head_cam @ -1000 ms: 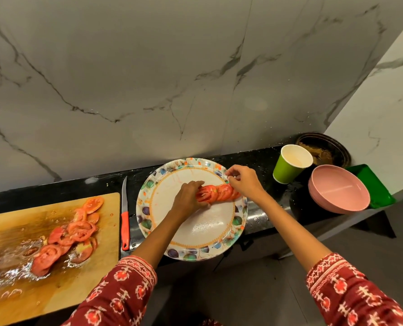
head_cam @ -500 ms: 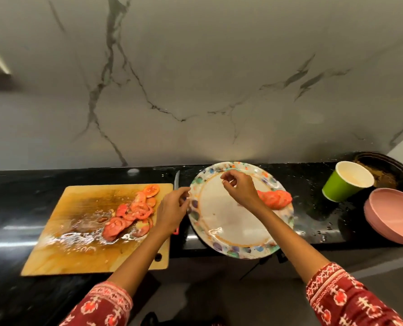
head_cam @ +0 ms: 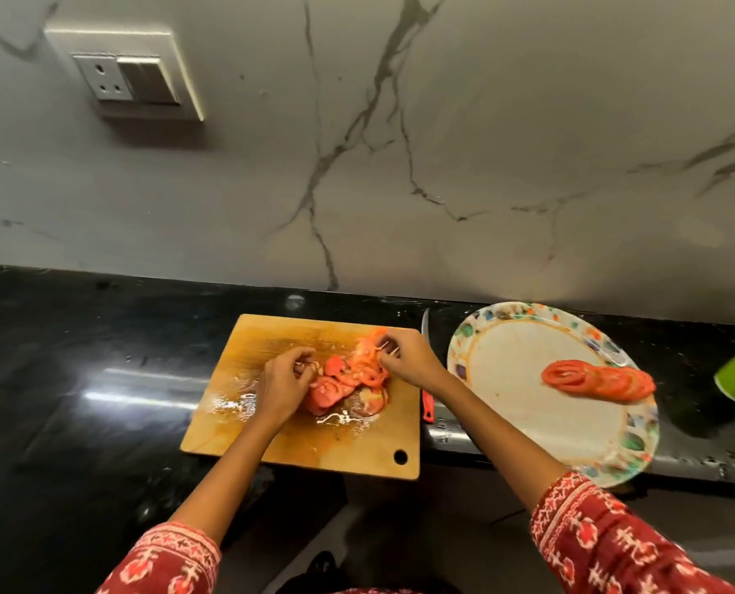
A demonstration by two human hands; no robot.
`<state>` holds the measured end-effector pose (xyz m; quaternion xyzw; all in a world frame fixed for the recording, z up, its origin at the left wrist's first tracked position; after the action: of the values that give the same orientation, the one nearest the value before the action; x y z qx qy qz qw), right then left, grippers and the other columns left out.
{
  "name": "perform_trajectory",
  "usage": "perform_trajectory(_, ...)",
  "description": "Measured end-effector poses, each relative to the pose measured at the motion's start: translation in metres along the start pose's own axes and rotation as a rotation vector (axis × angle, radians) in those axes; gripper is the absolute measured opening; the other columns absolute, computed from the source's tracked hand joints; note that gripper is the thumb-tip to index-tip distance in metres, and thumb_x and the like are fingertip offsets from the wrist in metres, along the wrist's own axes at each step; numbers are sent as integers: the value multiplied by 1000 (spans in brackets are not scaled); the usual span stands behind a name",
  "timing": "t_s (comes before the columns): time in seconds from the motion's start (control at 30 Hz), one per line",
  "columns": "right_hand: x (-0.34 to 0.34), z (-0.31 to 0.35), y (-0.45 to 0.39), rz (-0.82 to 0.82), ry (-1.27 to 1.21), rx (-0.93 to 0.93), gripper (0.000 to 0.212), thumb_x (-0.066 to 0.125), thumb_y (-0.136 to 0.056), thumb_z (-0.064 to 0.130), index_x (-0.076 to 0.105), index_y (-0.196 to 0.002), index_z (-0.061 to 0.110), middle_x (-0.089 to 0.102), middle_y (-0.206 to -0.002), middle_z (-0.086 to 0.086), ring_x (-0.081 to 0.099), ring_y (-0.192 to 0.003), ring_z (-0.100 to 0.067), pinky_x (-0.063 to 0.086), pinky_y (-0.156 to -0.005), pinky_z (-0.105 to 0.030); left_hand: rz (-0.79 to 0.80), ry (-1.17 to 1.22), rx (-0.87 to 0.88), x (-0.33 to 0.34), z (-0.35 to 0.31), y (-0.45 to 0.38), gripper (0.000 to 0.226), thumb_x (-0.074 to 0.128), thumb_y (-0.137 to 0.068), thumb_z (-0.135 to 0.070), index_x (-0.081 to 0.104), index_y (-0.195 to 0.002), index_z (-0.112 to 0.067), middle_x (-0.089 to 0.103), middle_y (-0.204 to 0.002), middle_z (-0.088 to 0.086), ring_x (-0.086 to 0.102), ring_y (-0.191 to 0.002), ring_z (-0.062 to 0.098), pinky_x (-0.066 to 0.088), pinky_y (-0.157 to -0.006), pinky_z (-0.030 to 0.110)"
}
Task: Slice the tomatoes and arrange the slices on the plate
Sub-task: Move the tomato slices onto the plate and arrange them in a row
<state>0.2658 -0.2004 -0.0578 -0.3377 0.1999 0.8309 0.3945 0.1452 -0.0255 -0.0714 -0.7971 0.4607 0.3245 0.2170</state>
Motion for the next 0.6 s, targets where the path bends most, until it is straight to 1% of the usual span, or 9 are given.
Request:
perform_trajectory(0.07,13,9,-3,37,64,12,23,61,-83,9,64,-105,9,66,-101,-9,62,-92,-21,51,-79,-32,46,9,17,-4,6,-4,32,64,-84,-10,61,-116,-13,65,-109,2,57,-86,7,46,-71,19)
perform_trajectory(0.13,20,13,-6,41,151,34,23,60,-83,7,64,-105,9,65,-103,-9,61,-93,-22,48,-75,-30,89,17,44,-8,9,-7,33,64,-84,-11,61,-116,-14,64,-108,0,56,-87,6,46,-72,18)
perform_trajectory(0.23,23,15,-9,84,244,55,15,63,-81,7,64,-96,10,64,-101,-9,56,-84,-18,46,-71,-30,138,67,78,-12,16,-11,33,64,-83,-8,61,-116,-13,65,-106,1,58,-85,6,47,-73,16)
perform_trajectory(0.3,19,19,-10,124,256,53,15,67,-81,9,63,-95,8,63,-100,-8,52,-83,-14,43,-69,-28,160,95,87,-14,19,-13,33,64,-83,-7,61,-115,-14,65,-104,0,59,-86,7,49,-74,17)
perform_trajectory(0.37,12,29,-12,123,214,38,14,67,-81,8,63,-95,5,63,-96,-9,52,-81,-12,42,-66,-22,189,136,100,-16,21,-15,32,64,-84,-9,61,-115,-14,64,-105,-1,59,-89,8,52,-78,21)
perform_trajectory(0.43,3,43,-16,116,125,15,13,66,-82,6,63,-94,3,61,-88,-7,53,-77,-10,40,-63,-18,230,196,128,-19,16,-18,34,65,-83,-13,59,-117,-14,62,-104,-3,59,-91,9,52,-79,21)
perform_trajectory(0.53,-2,65,-20,206,-3,8,14,65,-84,3,62,-97,1,59,-82,-1,57,-75,-10,45,-63,-17,270,283,192,-24,5,-23,35,65,-83,-17,58,-118,-16,60,-102,-7,58,-92,5,51,-76,17)
perform_trajectory(0.6,-1,77,-19,277,-79,20,13,63,-86,3,61,-99,1,59,-81,0,59,-73,-8,48,-59,-14,266,301,220,-26,-1,-27,30,66,-83,-17,61,-113,-15,63,-99,-5,59,-91,5,49,-73,15)
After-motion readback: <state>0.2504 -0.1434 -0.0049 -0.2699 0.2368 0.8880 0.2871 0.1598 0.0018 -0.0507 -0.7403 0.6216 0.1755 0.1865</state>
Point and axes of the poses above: each hand's wrist, its own y-axis away from the middle knuckle, its own x-axis out of the palm, z = x × y, the point moved 3 cm from there along -y, towards the middle knuckle
